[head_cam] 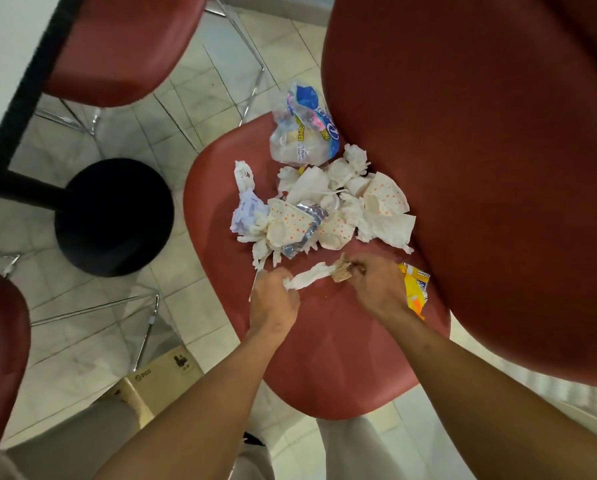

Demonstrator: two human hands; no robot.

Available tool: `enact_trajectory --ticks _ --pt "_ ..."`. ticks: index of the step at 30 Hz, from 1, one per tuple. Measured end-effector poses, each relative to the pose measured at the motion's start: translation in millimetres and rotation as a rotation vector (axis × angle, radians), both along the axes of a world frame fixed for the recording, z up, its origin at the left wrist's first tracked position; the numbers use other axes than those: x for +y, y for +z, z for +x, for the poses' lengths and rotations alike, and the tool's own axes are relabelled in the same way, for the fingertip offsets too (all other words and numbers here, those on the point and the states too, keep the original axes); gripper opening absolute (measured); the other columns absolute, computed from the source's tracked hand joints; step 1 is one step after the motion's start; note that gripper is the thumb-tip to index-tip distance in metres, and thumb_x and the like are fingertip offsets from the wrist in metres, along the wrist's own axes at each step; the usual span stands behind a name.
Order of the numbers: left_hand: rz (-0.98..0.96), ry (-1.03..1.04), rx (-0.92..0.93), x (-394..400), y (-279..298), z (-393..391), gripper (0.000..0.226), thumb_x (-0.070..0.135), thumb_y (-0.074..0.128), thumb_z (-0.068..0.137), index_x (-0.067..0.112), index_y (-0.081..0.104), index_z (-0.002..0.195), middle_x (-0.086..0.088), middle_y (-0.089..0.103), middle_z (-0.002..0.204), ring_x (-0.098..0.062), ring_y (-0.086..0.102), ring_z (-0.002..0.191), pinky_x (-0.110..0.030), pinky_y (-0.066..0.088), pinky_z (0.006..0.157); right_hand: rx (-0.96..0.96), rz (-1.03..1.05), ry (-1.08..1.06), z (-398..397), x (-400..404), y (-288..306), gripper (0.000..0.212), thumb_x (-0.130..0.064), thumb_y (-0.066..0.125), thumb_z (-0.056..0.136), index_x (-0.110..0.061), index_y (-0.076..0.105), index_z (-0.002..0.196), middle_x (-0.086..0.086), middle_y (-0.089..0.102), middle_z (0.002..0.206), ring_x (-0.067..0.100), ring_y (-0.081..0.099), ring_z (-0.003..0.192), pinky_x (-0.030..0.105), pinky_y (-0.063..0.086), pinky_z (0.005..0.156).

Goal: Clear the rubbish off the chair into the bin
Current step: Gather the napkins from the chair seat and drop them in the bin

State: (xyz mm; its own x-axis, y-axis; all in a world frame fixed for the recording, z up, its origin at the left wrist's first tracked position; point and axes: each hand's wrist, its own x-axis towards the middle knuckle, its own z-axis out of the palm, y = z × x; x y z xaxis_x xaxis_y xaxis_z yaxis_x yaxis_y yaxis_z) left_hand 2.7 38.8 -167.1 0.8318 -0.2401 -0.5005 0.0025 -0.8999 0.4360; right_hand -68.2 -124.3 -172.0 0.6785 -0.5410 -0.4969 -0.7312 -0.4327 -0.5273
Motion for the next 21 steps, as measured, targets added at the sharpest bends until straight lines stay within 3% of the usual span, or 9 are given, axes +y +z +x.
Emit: enact_trajectory --ticks 6,10,14,18,21 --pt "-0.023 0.083 -0.042 60.8 45.9 -5.3 0.027 0.010 0.060 0.083 0.018 0.067 0.108 -0.008 0.055 0.105 -0.024 0.056 0.095 -0.026 0.042 0.082 -0.040 -0.032 0.058 6.9 48.4 55.4 0.036 -0.011 0.054 0.084 -0.031 0.070 0.109 -0.005 0.073 0.103 0.019 0.066 0.098 0.029 0.050 0.081" --pt "-0.089 0.140 -0.094 111.0 77.3 -8.8 0.025 0.008 0.059 0.081 0.017 0.069 0.103 -0.006 0.055 0.106 -0.022 0.055 0.093 -0.022 0.041 0.079 -0.055 -0.037 0.129 12.7 102.6 91.7 0.033 -0.012 0.052 0.085 -0.027 0.069 0.110 0.000 0.073 0.104 0.024 0.066 0.097 0.038 0.053 0.085" --pt "-0.101 0.239 -0.116 151.6 103.0 -7.4 0.026 0.008 0.061 0.082 0.019 0.070 0.104 -0.006 0.047 0.111 -0.026 0.058 0.092 -0.031 0.049 0.083 -0.078 -0.013 0.164 15.6 148.7 113.7 0.031 -0.009 0.053 0.086 -0.022 0.069 0.110 0.000 0.072 0.098 0.022 0.066 0.089 0.029 0.050 0.076" --pt "-0.066 0.316 -0.146 212.3 120.4 -13.6 0.025 0.013 0.063 0.083 0.021 0.070 0.105 -0.005 0.052 0.111 -0.022 0.054 0.093 -0.024 0.038 0.073 -0.111 -0.003 0.202 15.7 208.0 133.4 0.028 -0.007 0.052 0.083 -0.018 0.069 0.103 0.001 0.071 0.088 0.023 0.064 0.079 0.030 0.047 0.067" --pt "-0.070 0.386 -0.152 262.3 126.1 -23.4 0.022 0.011 0.063 0.082 0.020 0.071 0.101 -0.007 0.056 0.110 -0.024 0.056 0.093 -0.025 0.039 0.073 -0.122 -0.028 0.260 12.9 250.9 141.4 0.026 -0.008 0.051 0.082 -0.019 0.068 0.099 0.006 0.072 0.091 0.028 0.064 0.082 0.030 0.046 0.066"
